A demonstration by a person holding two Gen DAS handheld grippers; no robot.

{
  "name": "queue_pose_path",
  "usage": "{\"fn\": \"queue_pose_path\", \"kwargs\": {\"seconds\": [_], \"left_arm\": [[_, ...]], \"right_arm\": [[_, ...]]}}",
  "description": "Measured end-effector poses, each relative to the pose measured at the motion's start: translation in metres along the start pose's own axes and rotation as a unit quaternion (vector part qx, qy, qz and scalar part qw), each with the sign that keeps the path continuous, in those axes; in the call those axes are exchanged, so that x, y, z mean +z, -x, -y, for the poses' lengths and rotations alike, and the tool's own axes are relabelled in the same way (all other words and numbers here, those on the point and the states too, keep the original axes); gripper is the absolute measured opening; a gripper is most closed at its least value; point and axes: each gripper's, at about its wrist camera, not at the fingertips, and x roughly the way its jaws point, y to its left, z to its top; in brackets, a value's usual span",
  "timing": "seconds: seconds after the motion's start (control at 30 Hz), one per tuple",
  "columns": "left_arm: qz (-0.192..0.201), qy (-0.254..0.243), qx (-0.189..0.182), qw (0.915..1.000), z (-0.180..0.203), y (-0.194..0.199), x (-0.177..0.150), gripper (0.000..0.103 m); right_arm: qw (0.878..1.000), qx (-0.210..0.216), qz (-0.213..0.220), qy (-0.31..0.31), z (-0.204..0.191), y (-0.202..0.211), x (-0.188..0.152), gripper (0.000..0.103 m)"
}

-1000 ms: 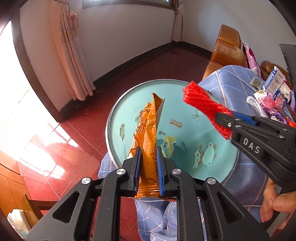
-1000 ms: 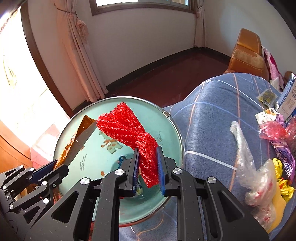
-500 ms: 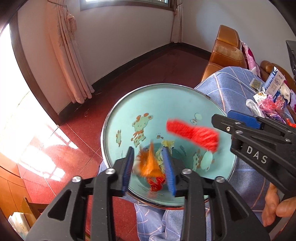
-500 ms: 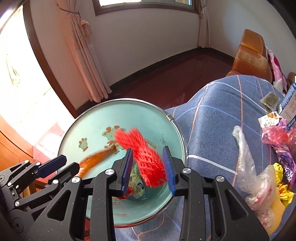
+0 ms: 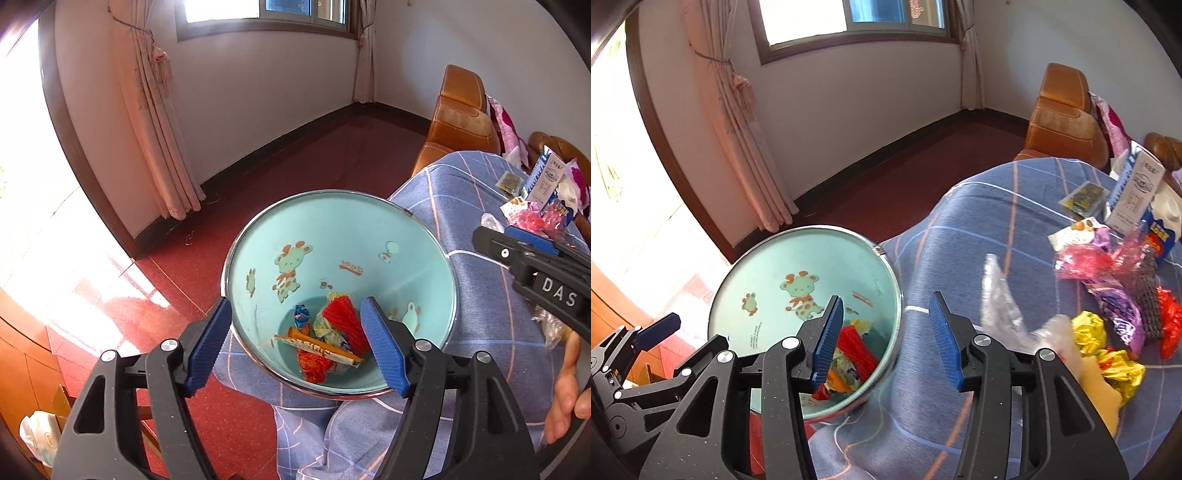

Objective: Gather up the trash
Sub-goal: 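Open both tools over the blue bin to drop the wrapper and netting, then move both open tools back to the remaining trash on the table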

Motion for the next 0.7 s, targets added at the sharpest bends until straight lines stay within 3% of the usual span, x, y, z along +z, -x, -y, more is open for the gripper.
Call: {"fn": "queue_pose_path", "kwargs": {"seconds": [0.37,0.7], "left_arm": [[0.008,-0.045,-0.031,0.9985,0.057,0.015,0.001,0.074],[-0.001,-0.066,-0.065,0.9957,0.103,0.013,0.003,0.074]], "right_arm": [[0.997,-0.038,0.033,-0.049,0.067,0.044,-0.012,0.049],[0.988,-0.113,0.047,-0.097,0.156,0.084,-0.040,0.048]]}}
